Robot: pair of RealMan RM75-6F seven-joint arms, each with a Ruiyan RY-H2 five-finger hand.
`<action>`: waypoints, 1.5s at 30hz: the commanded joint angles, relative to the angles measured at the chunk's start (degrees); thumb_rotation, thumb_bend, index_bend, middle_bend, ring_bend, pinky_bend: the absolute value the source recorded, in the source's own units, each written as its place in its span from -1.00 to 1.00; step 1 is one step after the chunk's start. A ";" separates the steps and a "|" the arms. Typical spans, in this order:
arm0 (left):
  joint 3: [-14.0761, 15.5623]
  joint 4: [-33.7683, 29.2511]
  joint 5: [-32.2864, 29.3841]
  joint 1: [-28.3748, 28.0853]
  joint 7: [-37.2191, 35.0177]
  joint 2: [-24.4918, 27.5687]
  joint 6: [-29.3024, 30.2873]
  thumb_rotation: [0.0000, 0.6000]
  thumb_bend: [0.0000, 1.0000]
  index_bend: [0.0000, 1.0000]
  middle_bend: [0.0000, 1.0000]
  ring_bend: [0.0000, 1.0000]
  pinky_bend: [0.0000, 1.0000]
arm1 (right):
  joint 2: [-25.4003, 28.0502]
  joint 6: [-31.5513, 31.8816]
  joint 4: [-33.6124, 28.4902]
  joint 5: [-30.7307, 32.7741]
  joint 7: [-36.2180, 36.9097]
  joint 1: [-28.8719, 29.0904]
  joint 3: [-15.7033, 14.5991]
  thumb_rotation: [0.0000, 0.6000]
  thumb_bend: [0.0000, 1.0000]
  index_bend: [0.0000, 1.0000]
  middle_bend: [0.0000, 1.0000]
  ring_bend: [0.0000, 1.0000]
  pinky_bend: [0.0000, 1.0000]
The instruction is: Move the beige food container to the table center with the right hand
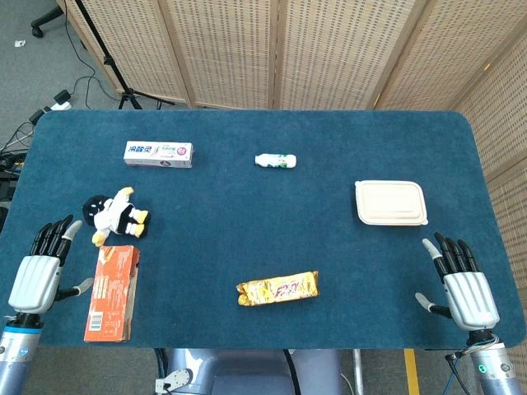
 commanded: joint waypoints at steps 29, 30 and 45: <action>-0.10 -0.27 1.34 0.40 -0.91 0.15 1.91 1.00 -0.78 -1.00 -1.00 -1.00 -1.00 | 0.22 -0.73 -0.11 0.74 -0.13 0.01 -0.07 1.00 -0.53 -0.85 -1.00 -1.00 -0.92; -0.01 -0.25 1.41 0.39 -0.79 0.12 1.84 1.00 -0.78 -1.00 -1.00 -1.00 -1.00 | 0.27 -0.62 -0.16 0.75 -0.03 -0.02 -0.02 1.00 -0.53 -0.85 -1.00 -1.00 -0.92; -0.12 0.02 1.52 0.44 -1.05 -0.21 2.16 1.00 -0.78 -1.00 -1.00 -1.00 -1.00 | 0.38 -0.60 -0.14 0.47 0.56 0.07 -0.08 1.00 -0.53 -0.85 -1.00 -1.00 -0.92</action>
